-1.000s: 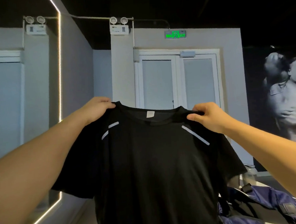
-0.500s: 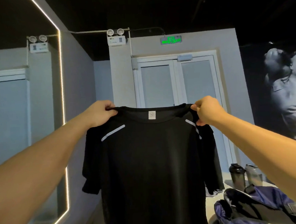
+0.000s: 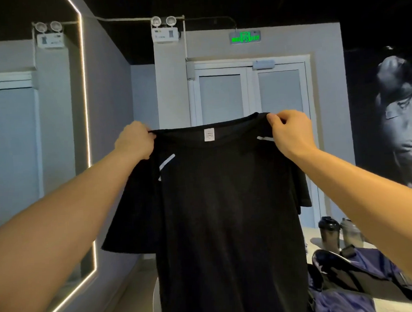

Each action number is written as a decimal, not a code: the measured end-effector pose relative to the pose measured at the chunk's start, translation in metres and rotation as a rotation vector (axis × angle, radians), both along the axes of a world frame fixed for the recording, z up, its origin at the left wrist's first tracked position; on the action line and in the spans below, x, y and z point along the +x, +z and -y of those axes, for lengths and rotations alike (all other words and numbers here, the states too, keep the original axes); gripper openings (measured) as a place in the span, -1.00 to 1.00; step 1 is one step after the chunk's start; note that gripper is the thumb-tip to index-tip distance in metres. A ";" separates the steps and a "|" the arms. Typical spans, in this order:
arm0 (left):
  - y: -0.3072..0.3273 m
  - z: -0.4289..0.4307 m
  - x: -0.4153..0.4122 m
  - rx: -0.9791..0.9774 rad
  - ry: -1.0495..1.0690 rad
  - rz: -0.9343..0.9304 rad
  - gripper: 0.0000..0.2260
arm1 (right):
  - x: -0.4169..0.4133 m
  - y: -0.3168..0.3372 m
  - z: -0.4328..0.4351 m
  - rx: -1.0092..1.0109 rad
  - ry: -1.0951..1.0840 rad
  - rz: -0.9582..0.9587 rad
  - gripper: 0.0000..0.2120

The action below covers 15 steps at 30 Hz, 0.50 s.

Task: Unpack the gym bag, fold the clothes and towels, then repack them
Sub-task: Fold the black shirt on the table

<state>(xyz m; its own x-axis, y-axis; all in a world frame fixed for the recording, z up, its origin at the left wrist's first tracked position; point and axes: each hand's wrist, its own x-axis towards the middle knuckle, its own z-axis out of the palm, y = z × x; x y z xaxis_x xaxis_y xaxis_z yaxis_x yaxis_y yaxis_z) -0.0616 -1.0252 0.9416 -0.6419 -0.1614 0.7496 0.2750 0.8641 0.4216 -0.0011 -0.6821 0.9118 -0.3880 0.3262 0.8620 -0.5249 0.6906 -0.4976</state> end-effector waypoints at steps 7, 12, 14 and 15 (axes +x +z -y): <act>-0.013 -0.018 0.003 0.233 -0.113 -0.340 -0.80 | 0.005 0.007 0.004 -0.012 -0.042 -0.141 -0.53; -0.019 -0.021 0.001 0.130 0.038 -0.622 -0.80 | 0.004 0.010 0.004 -0.016 -0.051 -0.188 -0.62; -0.019 -0.021 -0.002 0.128 0.045 -0.670 -0.81 | 0.002 0.013 0.004 -0.013 -0.040 -0.208 -0.64; -0.020 -0.021 -0.005 0.125 0.046 -0.685 -0.81 | 0.000 0.014 0.004 -0.013 -0.040 -0.215 -0.62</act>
<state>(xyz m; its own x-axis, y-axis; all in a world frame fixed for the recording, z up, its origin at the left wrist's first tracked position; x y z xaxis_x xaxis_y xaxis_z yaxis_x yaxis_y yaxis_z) -0.0669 -1.0046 0.9215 -0.0218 -0.2887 0.9572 0.4783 0.8377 0.2635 -0.0013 -0.6863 0.9256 -0.1818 0.3491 0.9193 -0.5921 0.7075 -0.3857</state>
